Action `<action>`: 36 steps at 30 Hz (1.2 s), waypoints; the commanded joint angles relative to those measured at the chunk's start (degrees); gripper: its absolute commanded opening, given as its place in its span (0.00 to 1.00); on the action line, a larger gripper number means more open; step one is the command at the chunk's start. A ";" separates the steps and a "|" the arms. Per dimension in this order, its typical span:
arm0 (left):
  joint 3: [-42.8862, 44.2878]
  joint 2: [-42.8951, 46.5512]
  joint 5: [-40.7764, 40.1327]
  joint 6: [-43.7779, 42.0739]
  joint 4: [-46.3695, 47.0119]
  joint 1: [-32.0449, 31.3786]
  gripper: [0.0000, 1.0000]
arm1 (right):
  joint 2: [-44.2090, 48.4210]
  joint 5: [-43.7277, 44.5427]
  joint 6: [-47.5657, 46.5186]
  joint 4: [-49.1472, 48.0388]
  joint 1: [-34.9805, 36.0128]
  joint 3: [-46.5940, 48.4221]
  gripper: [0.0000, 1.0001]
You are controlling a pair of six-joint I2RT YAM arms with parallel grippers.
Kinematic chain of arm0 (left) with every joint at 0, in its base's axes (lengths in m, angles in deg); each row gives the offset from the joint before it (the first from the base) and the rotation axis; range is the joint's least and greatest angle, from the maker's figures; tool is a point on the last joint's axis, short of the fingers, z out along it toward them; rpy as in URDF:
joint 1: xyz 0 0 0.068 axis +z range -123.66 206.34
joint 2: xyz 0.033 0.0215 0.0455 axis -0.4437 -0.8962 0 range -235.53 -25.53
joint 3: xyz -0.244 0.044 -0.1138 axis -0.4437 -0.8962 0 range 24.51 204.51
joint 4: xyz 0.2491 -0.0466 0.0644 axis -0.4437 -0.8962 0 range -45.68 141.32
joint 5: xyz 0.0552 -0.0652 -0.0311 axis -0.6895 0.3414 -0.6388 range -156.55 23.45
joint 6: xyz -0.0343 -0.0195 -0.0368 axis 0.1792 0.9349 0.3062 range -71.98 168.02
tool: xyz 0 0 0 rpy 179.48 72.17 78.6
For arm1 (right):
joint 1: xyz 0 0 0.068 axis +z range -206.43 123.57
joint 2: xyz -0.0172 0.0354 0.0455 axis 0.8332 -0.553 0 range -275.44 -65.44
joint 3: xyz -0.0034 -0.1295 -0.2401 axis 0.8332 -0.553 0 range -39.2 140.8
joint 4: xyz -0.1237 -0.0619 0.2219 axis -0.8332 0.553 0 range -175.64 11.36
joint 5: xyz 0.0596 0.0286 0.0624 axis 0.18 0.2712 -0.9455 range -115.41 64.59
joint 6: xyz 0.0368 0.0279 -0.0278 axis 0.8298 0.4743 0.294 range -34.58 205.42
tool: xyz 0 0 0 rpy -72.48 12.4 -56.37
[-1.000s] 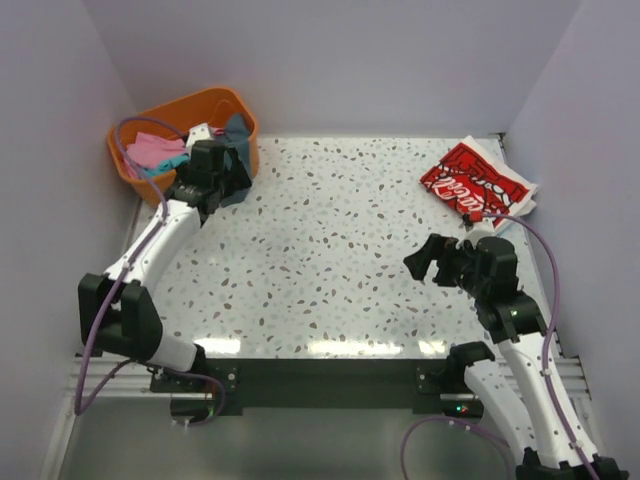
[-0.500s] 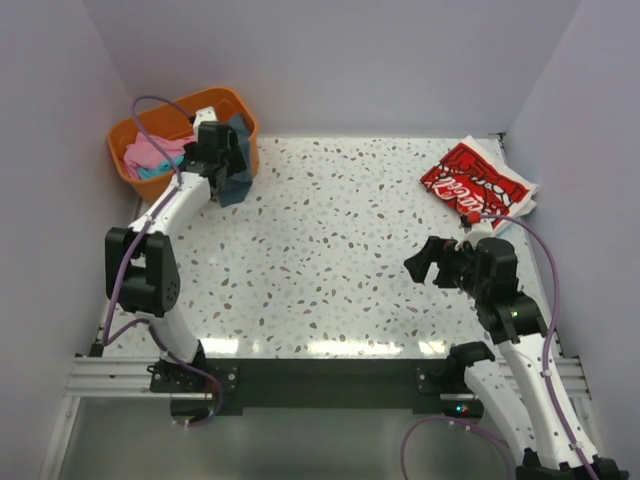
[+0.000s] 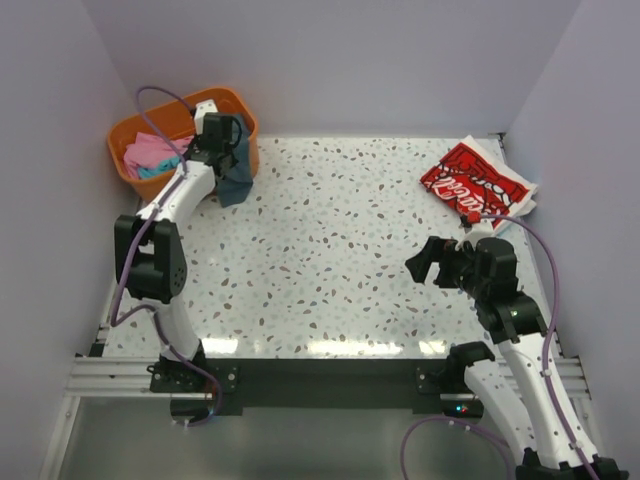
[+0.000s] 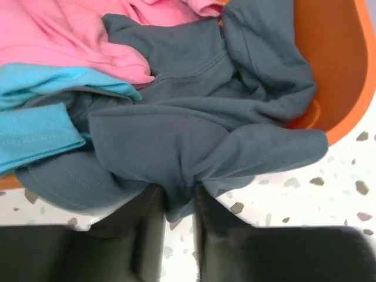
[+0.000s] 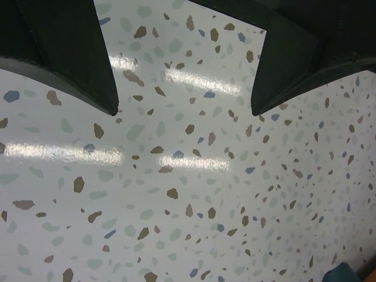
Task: Fold and stack the t-shirts
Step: Grab the tshirt from the pile, then move the tshirt to the center of the board
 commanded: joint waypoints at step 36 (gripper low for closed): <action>32.89 25.49 59.33 28.92 31.60 -2.75 0.00 | 2.05 3.10 -0.27 -1.34 -0.08 -2.13 0.99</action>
